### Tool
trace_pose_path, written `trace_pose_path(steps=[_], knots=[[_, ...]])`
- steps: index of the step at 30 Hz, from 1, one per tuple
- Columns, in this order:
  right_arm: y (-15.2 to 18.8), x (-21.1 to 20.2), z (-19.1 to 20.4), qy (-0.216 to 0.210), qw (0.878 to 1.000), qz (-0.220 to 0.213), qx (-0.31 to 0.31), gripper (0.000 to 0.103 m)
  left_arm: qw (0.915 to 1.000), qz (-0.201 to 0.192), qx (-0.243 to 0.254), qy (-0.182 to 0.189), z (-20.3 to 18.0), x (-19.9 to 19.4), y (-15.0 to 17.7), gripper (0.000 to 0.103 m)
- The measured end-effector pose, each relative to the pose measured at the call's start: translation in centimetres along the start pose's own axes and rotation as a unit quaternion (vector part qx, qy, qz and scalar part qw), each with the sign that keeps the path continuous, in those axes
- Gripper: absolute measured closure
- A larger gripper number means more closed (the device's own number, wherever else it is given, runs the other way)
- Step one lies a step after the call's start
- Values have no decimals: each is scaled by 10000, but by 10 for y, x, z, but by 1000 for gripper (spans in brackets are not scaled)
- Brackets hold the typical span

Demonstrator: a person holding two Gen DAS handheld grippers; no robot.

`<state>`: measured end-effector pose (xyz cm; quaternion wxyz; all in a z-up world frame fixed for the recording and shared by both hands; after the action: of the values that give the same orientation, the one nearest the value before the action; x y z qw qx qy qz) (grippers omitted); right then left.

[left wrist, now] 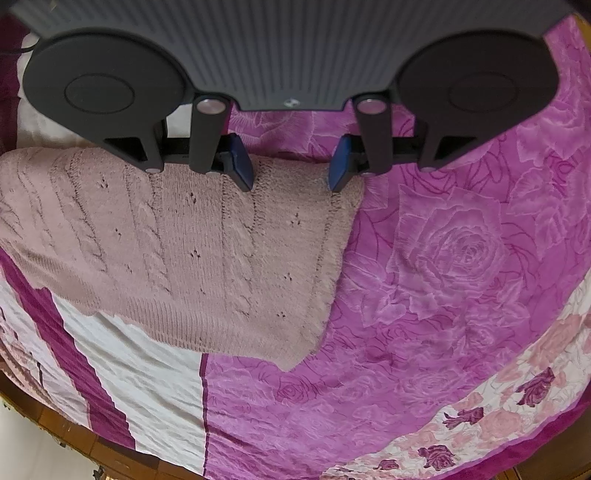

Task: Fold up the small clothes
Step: 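Grasp the cardigan edge with the right gripper and lift it, then fold the held cardigan edge over onto the other half with the right gripper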

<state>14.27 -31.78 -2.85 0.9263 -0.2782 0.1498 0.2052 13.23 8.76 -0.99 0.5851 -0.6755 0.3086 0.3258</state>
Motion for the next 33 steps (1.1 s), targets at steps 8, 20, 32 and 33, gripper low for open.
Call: trace_pose_path(steps=[8, 20, 32, 33], knots=[[-5, 5, 60, -380, 9974, -29, -604, 71, 9999, -16, -168, -4, 17, -11, -6, 56], [3, 11, 125, -930, 9910, 51, -966, 72, 9994, -107, -309, -146, 44, -18, -11, 56], [45, 30, 221, -1642, 9778, 346, -1254, 72, 9982, -228, -511, -236, 73, -28, -16, 56], [52, 33, 227, -1677, 9768, 401, -1270, 72, 9980, -233, -540, -238, 75, -28, -15, 56]])
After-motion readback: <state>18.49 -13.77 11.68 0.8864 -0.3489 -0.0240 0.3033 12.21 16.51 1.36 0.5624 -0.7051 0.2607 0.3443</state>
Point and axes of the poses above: each gripper's, at about its wrist camera, not at the fingertips, and x roughly the way its jaws point, z to its left, y to its underside, the point moved 9 cm from there along x, roughly the way its jaws point, and after that the axes turned 1 degree about x, right-handed, at the moved point
